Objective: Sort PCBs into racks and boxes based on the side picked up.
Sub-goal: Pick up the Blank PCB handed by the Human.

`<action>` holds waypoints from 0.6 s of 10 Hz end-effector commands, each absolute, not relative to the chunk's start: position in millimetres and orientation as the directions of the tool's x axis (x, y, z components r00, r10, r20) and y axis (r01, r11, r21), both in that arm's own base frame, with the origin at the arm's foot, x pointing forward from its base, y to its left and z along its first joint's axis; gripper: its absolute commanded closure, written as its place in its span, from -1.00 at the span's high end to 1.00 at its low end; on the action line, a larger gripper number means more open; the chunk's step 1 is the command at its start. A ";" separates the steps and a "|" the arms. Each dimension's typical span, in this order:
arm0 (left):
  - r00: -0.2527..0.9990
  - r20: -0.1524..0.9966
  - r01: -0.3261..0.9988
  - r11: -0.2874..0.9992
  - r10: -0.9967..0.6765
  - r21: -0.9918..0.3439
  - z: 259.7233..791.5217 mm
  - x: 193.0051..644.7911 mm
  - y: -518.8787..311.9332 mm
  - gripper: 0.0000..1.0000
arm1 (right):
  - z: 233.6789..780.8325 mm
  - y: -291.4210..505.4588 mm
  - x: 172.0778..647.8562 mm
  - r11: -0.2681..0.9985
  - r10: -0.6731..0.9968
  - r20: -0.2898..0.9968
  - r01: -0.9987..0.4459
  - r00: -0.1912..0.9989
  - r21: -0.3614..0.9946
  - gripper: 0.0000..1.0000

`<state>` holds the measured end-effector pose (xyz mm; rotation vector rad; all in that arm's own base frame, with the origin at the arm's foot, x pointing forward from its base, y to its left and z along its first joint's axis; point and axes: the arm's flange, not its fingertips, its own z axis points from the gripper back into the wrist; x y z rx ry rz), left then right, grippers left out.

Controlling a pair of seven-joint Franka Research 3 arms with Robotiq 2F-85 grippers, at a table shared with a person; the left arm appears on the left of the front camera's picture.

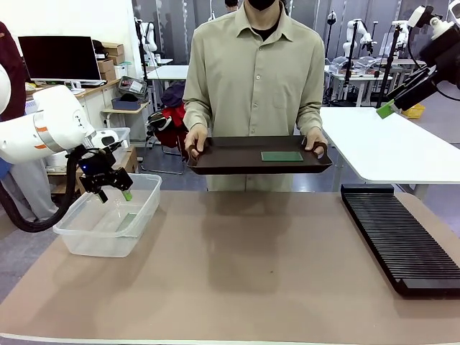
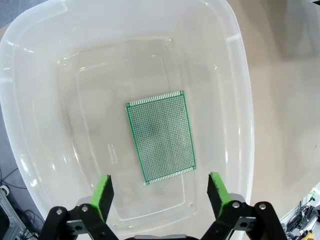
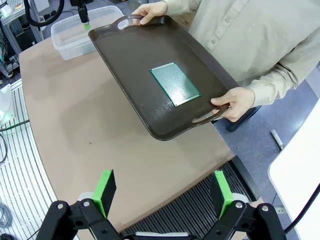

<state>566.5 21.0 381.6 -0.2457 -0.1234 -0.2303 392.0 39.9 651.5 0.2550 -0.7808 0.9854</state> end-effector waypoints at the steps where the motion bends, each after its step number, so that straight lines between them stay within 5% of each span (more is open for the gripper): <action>1: 0.967 0.141 0.238 0.944 -0.210 -0.228 381.5 567.9 23.3 1.00 | 648.8 38.8 391.7 0.533 0.657 0.692 -0.834 0.300 -0.145 1.00; 4: 0.967 0.147 0.240 0.944 -0.210 -0.227 380.2 566.6 21.1 1.00 | 648.8 38.8 391.7 0.533 0.657 0.692 -0.834 0.300 -0.145 1.00; 5: 0.945 0.169 0.302 0.947 -0.282 -0.109 391.8 567.7 28.4 1.00 | 648.8 38.8 391.7 0.533 0.657 0.692 -0.834 0.300 -0.145 1.00; 6: 0.915 0.176 0.388 0.913 -0.364 -0.128 409.1 562.2 31.7 1.00 | 648.8 38.8 391.7 0.533 0.657 0.692 -0.834 0.300 -0.145 1.00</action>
